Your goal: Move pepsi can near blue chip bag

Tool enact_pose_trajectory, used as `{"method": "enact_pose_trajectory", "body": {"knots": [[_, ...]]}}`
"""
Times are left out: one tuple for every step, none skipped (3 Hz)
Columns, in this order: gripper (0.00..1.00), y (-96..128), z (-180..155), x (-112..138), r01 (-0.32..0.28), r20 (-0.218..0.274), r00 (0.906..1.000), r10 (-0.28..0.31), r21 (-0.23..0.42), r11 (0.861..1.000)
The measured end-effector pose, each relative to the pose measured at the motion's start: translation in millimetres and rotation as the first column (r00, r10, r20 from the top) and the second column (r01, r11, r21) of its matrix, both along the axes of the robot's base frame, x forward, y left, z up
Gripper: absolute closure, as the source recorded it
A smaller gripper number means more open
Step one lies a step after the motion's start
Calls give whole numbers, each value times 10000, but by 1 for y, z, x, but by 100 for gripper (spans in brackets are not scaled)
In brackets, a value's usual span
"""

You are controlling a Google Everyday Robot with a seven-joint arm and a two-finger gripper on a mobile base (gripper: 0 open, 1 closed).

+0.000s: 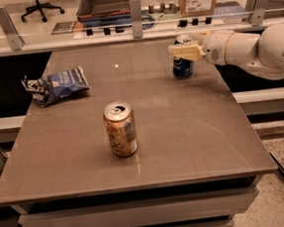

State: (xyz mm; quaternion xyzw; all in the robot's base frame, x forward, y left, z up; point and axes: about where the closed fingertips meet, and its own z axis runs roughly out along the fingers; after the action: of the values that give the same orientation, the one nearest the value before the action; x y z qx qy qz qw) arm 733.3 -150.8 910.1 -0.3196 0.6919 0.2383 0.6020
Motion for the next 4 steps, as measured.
{"method": "enact_pose_trajectory", "body": {"knots": [[87, 3, 0, 0, -49, -6, 10000, 49, 7, 10000], [100, 6, -1, 1, -89, -12, 10000, 89, 14, 10000], [100, 16, 7, 2, -278, -7, 9996, 278, -90, 9996], [100, 50, 28, 3, -780, 73, 9969, 785, -500, 9957]]}}
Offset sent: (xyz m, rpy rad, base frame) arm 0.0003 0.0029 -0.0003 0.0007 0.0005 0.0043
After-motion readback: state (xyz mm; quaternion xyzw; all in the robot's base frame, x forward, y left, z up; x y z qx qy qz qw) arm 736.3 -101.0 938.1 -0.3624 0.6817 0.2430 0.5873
